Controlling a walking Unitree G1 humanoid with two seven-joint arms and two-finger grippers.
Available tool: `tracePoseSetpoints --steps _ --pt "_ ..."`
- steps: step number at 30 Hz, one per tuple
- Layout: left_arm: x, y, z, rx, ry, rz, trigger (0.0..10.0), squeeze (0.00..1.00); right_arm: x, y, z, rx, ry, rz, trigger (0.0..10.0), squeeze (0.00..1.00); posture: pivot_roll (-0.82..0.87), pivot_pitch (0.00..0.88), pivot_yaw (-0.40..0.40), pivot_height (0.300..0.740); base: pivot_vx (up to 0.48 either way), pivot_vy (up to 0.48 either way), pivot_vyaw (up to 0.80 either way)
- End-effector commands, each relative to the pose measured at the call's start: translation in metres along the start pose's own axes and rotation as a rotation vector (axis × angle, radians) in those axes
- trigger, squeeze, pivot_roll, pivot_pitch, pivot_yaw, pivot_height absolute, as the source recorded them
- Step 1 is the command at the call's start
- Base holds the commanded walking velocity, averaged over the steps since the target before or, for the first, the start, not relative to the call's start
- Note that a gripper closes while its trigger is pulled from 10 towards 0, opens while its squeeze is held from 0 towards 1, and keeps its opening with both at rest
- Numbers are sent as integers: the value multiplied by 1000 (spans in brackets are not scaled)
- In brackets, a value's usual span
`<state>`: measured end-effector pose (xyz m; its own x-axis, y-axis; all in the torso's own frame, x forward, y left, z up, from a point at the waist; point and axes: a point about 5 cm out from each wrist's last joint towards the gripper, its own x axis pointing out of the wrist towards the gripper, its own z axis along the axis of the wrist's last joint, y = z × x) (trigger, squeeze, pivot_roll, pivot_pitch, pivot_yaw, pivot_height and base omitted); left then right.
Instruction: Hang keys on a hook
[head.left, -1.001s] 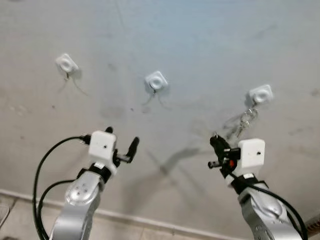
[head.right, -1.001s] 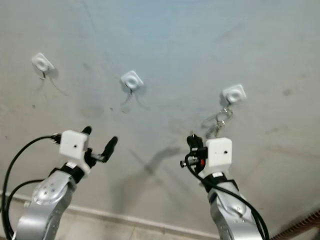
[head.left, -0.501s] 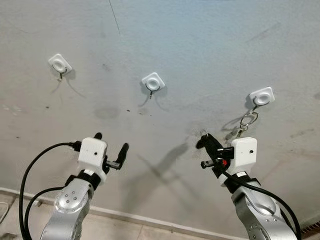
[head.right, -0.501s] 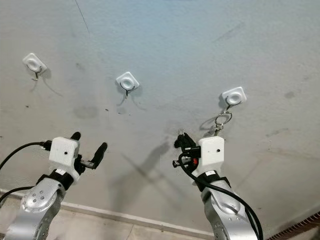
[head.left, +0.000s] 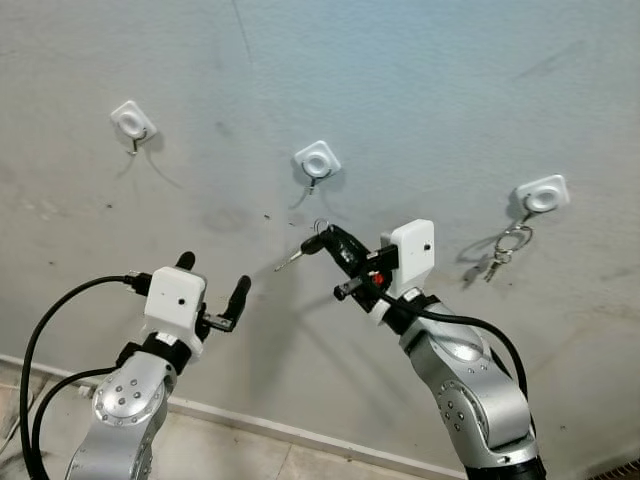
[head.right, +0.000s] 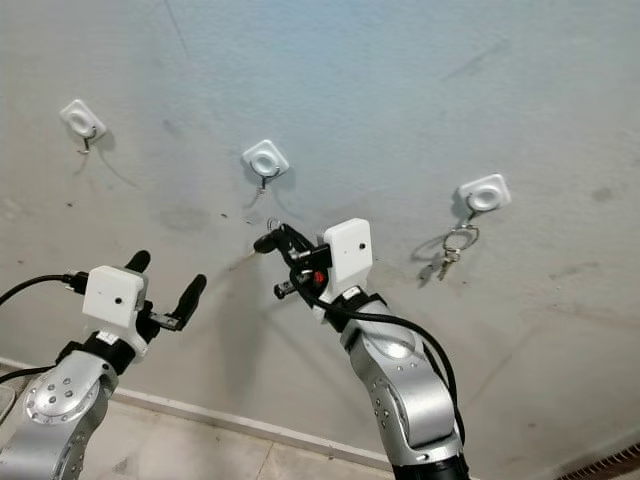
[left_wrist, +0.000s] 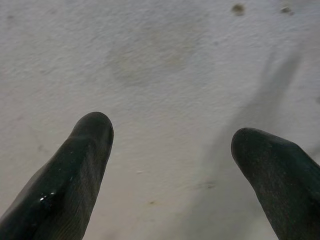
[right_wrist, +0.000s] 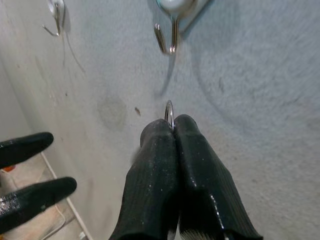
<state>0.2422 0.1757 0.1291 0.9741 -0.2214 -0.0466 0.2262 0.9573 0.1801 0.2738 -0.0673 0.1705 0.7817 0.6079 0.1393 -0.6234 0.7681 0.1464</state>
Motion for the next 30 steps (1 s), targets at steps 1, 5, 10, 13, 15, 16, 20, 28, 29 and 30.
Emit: tracePoseSetpoints --steps 1,5,10,13,15,16,20,28,29,30 --pt "0 0 1 6 5 7 10000 0 2 -3 4 2 -22 -13 10000 0 242 0 -67 740 0 0 0" --pt "0 -3 1 3 1 -2 10000 0 7 2 7 27 -51 5 10000 0 243 0 -69 740 0 0 0" --pt "5 -5 7 17 -26 -29 10000 0 20 5 19 56 -107 48 10000 0 238 0 -65 740 0 0 0" --pt "8 -9 13 20 -51 -49 10000 0 20 4 20 53 -112 57 10000 0 237 0 -65 740 0 0 0" --pt "10 -13 20 30 -82 -74 10000 0 20 3 22 51 -115 74 10000 0 236 0 -65 740 0 0 0" --pt "12 -17 26 36 -105 -93 10000 0 20 2 24 49 -120 87 10000 0 236 0 -66 740 0 0 0" --pt "16 -22 35 28 -132 -128 10000 0 22 1 28 45 -130 129 10000 0 236 0 -66 740 0 0 0" --pt "16 -25 37 14 -131 -150 10000 0 24 2 31 45 -144 172 10000 0 240 0 -67 740 0 0 0" --pt "15 -26 36 12 -129 -154 10000 0 25 3 33 45 -149 184 10000 0 240 0 -68 740 0 0 0" --pt "15 -26 36 12 -129 -154 10000 0 25 3 33 45 -149 184 10000 0 240 0 -68 740 0 0 0"
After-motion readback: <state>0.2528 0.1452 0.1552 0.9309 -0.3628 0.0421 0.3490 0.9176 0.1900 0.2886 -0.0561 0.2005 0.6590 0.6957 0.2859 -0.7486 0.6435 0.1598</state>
